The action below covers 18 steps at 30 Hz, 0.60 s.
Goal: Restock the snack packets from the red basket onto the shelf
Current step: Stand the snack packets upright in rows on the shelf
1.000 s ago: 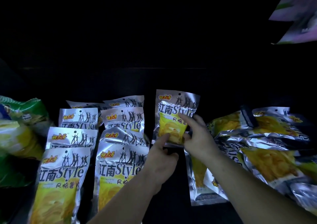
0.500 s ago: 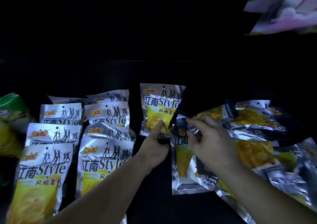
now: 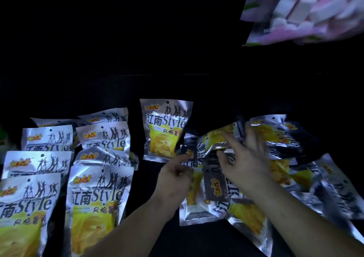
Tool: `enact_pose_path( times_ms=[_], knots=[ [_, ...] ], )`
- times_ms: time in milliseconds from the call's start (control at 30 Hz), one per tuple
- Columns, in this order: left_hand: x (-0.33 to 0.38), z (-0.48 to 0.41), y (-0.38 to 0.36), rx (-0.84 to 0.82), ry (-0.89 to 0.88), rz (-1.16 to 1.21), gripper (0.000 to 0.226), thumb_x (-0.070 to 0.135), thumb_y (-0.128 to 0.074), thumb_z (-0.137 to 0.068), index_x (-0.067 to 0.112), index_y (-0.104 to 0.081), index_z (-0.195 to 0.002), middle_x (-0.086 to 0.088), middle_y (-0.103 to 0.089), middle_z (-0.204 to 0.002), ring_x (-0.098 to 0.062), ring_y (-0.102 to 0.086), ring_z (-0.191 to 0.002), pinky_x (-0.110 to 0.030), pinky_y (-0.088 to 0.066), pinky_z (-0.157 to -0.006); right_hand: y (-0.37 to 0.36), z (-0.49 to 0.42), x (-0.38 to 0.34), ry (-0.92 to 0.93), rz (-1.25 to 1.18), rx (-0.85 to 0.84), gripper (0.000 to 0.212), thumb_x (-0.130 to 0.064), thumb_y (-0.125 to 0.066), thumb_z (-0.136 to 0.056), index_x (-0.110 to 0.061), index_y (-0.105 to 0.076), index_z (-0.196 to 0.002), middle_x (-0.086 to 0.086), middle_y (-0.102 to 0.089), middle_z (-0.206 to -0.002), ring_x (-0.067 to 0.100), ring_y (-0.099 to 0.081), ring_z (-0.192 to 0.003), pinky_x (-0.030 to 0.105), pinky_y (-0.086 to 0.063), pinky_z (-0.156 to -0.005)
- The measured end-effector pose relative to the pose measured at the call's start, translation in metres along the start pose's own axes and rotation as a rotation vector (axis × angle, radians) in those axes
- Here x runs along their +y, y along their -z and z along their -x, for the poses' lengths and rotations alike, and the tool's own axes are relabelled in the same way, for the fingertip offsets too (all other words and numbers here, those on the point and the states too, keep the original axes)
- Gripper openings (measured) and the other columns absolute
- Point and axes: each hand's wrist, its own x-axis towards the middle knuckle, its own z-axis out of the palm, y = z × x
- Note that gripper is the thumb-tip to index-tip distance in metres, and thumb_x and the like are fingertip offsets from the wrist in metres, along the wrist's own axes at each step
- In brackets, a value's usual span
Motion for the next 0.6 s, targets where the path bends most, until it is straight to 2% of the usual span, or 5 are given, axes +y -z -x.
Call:
enact_pose_path(
  times_ms=[167, 267, 367, 533, 600],
  knots=[
    [0.016, -0.006, -0.031, -0.12, 0.095, 0.12, 0.037, 0.008, -0.065, -0.097, 0.027, -0.063, -0.128, -0.01, -0.077, -0.106, -0.03, -0.073, -0.099, -0.043, -0.061, -0.084, 0.008, 0.009, 0.02, 0.062, -0.148, -0.069, 0.055, -0.029, -0.057, -0.097, -0.026, -0.045, -0.151, -0.001, -0.044, -0.149, 0.028, -0.044, -0.133, 0.045, -0.038, -0.113],
    [0.018, -0.008, -0.042, -0.023, -0.028, 0.0, 0.038, 0.011, -0.066, -0.096, 0.035, -0.064, -0.126, 0.003, -0.073, -0.113, -0.014, -0.071, -0.093, -0.031, -0.059, -0.075, 0.016, 0.016, 0.025, 0.114, -0.259, -0.072, 0.066, -0.026, -0.061, -0.095, -0.026, -0.035, -0.155, -0.006, -0.043, -0.145, 0.017, -0.051, -0.123, 0.033, -0.049, -0.096],
    [0.017, 0.0, -0.055, 0.085, -0.164, -0.194, 0.034, 0.022, -0.065, -0.098, 0.033, -0.066, -0.13, 0.013, -0.073, -0.098, -0.013, -0.072, -0.085, -0.037, -0.06, -0.079, 0.022, 0.028, 0.029, 0.179, -0.271, 0.017, 0.068, -0.026, -0.064, -0.093, -0.029, -0.036, -0.155, -0.007, -0.046, -0.136, 0.014, -0.057, -0.098, 0.023, -0.042, -0.077],
    [0.028, 0.023, -0.078, -0.059, 0.0, 0.143, 0.025, 0.039, -0.063, -0.099, 0.042, -0.066, -0.124, -0.006, -0.076, -0.109, -0.027, -0.072, -0.095, -0.044, -0.059, -0.088, 0.036, 0.054, 0.042, 0.132, -0.305, 0.12, 0.053, -0.048, -0.053, -0.097, -0.027, -0.051, -0.146, -0.01, -0.053, -0.112, 0.014, -0.06, -0.099, 0.03, -0.052, -0.076],
    [0.031, 0.034, -0.085, -0.122, 0.023, 0.196, 0.036, 0.052, -0.069, -0.089, 0.042, -0.067, -0.123, -0.003, -0.073, -0.123, -0.028, -0.07, -0.113, -0.049, -0.054, -0.101, 0.04, 0.066, 0.049, 0.06, -0.318, 0.089, 0.054, -0.06, -0.046, -0.094, -0.031, -0.058, -0.138, -0.011, -0.061, -0.114, 0.013, -0.062, -0.105, 0.035, -0.056, -0.079]
  ],
)
